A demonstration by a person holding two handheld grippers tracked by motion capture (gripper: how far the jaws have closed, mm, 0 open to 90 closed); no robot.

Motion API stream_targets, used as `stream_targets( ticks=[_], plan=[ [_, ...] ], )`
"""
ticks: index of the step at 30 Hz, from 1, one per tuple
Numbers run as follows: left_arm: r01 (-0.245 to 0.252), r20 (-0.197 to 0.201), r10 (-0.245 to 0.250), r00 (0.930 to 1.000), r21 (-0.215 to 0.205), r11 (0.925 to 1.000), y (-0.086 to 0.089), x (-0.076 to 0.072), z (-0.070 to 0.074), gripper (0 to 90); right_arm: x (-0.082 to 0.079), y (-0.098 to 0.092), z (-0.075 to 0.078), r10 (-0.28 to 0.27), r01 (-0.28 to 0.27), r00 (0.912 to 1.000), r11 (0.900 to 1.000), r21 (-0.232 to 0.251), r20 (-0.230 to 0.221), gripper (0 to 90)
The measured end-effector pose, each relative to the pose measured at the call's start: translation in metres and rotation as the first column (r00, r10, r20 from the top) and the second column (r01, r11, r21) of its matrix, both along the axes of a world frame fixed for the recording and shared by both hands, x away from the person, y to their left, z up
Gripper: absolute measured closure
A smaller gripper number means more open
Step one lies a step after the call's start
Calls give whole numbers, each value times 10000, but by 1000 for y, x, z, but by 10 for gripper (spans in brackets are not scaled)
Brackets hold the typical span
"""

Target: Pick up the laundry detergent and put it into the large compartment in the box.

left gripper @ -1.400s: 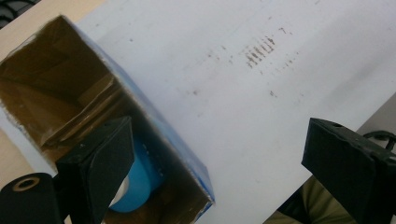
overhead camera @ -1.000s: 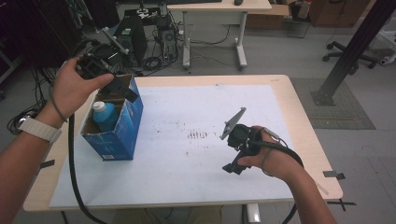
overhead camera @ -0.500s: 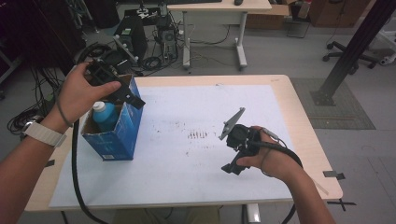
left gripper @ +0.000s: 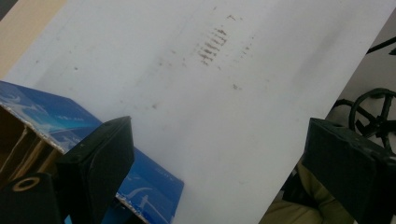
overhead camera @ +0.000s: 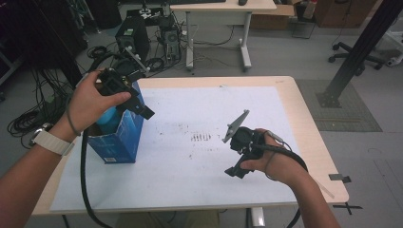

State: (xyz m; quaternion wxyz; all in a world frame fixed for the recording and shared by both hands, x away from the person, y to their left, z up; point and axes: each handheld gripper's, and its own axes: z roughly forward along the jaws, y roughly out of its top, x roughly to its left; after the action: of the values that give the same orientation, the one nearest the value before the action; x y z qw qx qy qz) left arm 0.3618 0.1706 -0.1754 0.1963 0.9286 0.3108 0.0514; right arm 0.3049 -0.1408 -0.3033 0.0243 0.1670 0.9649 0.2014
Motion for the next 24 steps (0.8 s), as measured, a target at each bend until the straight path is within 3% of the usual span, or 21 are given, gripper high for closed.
stream_targets(
  ticks=[9,24],
  plan=[
    [552,-79,-551,9985,208,9983,-12,-7,-11,94,1,2,1,24,-24,10000,10000,43,15,97],
    [863,-169,-858,9962,325,9957,-19,-11,-27,95,3,3,-1,6,-6,10000,10000,21,-33,97]
  ],
)
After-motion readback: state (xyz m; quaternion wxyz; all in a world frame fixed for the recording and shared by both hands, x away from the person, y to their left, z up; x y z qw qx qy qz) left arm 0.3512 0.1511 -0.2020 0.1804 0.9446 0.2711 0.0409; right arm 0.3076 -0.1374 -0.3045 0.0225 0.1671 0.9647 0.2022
